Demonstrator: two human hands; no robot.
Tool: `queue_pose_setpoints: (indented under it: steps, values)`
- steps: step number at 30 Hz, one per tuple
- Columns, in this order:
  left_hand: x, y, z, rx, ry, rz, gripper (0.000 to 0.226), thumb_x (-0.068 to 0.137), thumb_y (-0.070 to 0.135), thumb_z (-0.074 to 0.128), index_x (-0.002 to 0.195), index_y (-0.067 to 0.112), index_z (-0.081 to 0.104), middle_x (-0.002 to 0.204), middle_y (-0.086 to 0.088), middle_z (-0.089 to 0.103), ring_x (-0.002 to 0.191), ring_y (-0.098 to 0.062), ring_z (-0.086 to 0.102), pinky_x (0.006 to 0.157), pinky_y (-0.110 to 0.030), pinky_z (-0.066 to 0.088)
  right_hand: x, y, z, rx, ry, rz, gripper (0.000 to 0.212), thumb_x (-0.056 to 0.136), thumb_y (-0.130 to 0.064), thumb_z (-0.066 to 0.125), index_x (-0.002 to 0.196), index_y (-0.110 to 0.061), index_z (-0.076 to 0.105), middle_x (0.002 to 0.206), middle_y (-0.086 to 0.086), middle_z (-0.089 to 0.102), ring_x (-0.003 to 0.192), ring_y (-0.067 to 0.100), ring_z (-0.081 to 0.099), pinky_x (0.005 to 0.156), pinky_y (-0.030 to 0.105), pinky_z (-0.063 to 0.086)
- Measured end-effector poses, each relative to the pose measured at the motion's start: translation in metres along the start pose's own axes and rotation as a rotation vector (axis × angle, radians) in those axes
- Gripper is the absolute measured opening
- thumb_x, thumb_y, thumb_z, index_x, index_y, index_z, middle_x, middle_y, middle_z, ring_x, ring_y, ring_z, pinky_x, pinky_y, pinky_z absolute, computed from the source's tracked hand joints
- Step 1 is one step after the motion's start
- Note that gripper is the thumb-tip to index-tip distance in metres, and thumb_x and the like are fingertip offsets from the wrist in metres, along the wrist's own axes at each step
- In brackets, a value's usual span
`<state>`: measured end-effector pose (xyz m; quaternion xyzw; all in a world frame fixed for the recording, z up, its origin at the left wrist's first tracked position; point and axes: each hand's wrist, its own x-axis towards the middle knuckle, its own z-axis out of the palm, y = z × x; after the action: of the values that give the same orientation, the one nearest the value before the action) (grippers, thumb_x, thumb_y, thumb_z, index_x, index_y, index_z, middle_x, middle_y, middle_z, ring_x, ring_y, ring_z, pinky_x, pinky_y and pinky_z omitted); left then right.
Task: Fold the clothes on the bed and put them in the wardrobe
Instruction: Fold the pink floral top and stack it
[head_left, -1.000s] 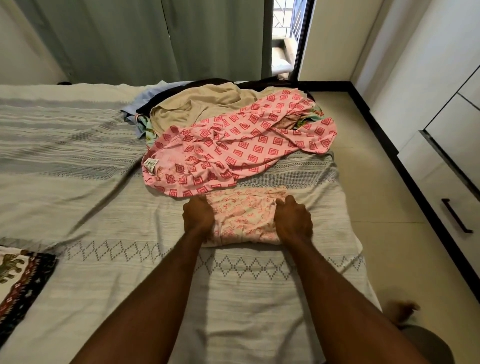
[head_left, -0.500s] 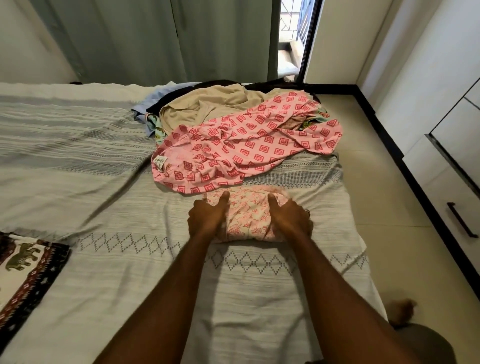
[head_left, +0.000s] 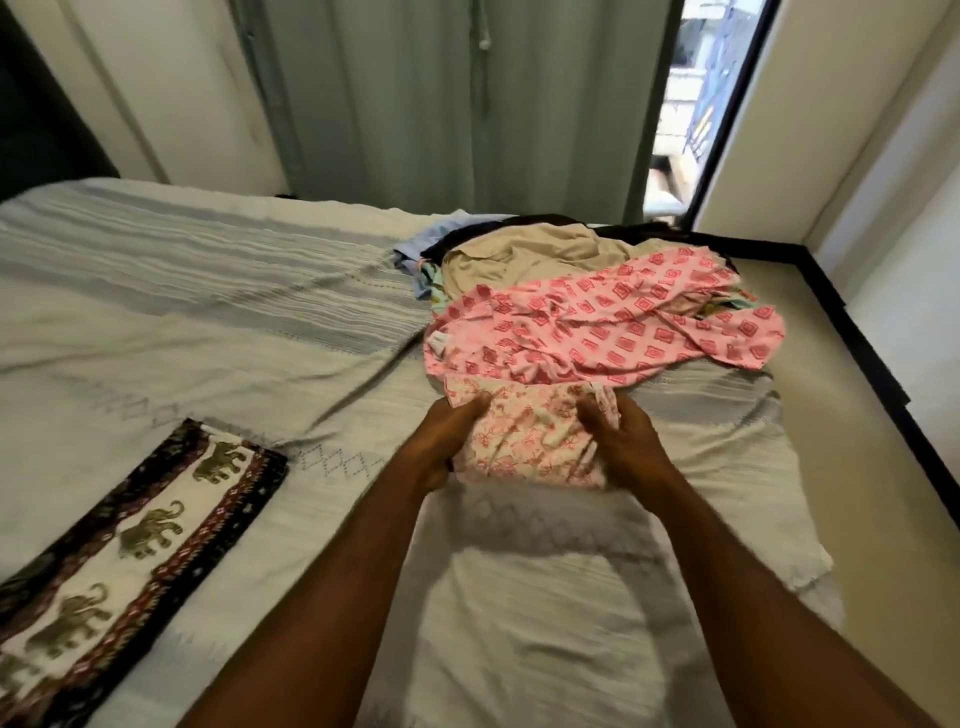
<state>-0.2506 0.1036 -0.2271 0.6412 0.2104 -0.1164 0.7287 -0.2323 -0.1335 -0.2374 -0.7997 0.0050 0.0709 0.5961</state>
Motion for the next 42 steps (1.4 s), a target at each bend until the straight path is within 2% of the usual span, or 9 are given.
queue_pose_setpoints:
  steps: [4,9,15,17,21,27,34,39,42]
  values:
    - [-0.032,0.014,-0.075,-0.042,0.143,0.145,0.038,0.097,0.036,0.066,0.130,0.019,0.063,0.116,-0.003,0.075,0.105,-0.023,0.072,0.095,-0.051,0.056,0.007,-0.036,0.061,0.210,-0.270,0.036,0.065,0.078,-0.032,0.083,0.133,-0.017,0.053,0.120,0.009,0.071,0.100,0.021,0.073,0.071,0.033,0.061]
    - [-0.075,0.005,-0.174,-0.103,0.345,0.175,0.036,0.097,0.034,0.067,0.130,0.021,0.061,0.115,0.001,0.074,0.103,-0.018,0.072,0.078,-0.035,0.062,-0.002,-0.075,0.164,0.328,-0.517,0.088,0.043,0.090,-0.001,0.067,0.128,-0.017,0.055,0.115,0.006,0.075,0.099,0.025,0.074,0.067,0.040,0.062]
    - [-0.142,-0.023,-0.268,-0.154,0.559,0.104,0.032,0.096,-0.002,0.054,0.123,0.015,0.050,0.113,-0.009,0.069,0.087,-0.021,0.072,0.056,-0.033,0.058,-0.022,-0.092,0.276,0.114,-0.607,0.061,0.048,0.092,-0.013,0.071,0.133,-0.031,0.052,0.121,-0.003,0.069,0.098,0.023,0.071,0.056,0.036,0.059]
    - [-0.163,-0.033,-0.293,-0.113,0.621,0.111,0.034,0.096,0.001,0.059,0.125,0.014,0.049,0.118,-0.009,0.068,0.094,-0.026,0.071,0.063,-0.041,0.060,-0.028,-0.104,0.308,0.092,-0.642,-0.035,0.052,0.092,-0.010,0.071,0.137,-0.026,0.052,0.126,-0.002,0.066,0.106,0.020,0.068,0.056,0.027,0.057]
    - [-0.195,-0.049,-0.342,-0.154,0.788,0.181,0.033,0.094,0.011,0.068,0.121,0.015,0.050,0.111,-0.008,0.070,0.088,-0.034,0.073,0.061,-0.052,0.061,-0.036,-0.136,0.369,0.030,-0.645,-0.211,0.056,0.087,-0.014,0.077,0.138,-0.025,0.055,0.135,-0.003,0.062,0.123,0.019,0.060,0.096,0.042,0.055]
    - [-0.194,-0.107,-0.343,-0.109,1.017,0.021,0.054,0.086,0.020,0.080,0.130,0.006,0.053,0.128,-0.023,0.062,0.112,-0.043,0.063,0.092,-0.059,0.055,-0.056,-0.121,0.399,-0.282,-0.678,-0.267,0.055,0.091,-0.016,0.073,0.142,-0.020,0.053,0.141,0.003,0.056,0.129,0.023,0.054,0.097,0.027,0.047]
    - [-0.173,-0.085,-0.311,0.496,1.505,0.178,0.059,0.075,0.023,0.084,0.122,0.013,0.050,0.131,-0.017,0.052,0.123,-0.039,0.048,0.095,-0.053,0.039,-0.045,-0.107,0.364,-0.267,-0.593,-0.246,0.037,0.091,-0.017,0.073,0.127,-0.018,0.065,0.137,0.003,0.061,0.126,0.020,0.055,0.091,0.021,0.037]
    - [-0.124,-0.042,-0.251,0.576,1.304,0.412,0.029,0.079,0.021,0.078,0.099,0.018,0.056,0.106,-0.006,0.062,0.111,-0.032,0.049,0.082,-0.041,0.031,-0.028,-0.093,0.320,-0.229,-0.487,-0.196,0.023,0.089,-0.020,0.075,0.110,-0.025,0.068,0.129,0.003,0.063,0.111,0.022,0.061,0.095,0.042,0.053]
    - [-0.078,-0.019,-0.204,0.493,1.024,0.572,0.026,0.079,0.015,0.075,0.086,0.020,0.051,0.086,0.004,0.058,0.090,-0.027,0.056,0.080,-0.042,0.042,-0.011,-0.080,0.276,-0.260,-0.387,-0.185,0.023,0.089,-0.021,0.075,0.111,-0.022,0.069,0.123,-0.001,0.064,0.098,0.021,0.063,0.083,0.034,0.052]
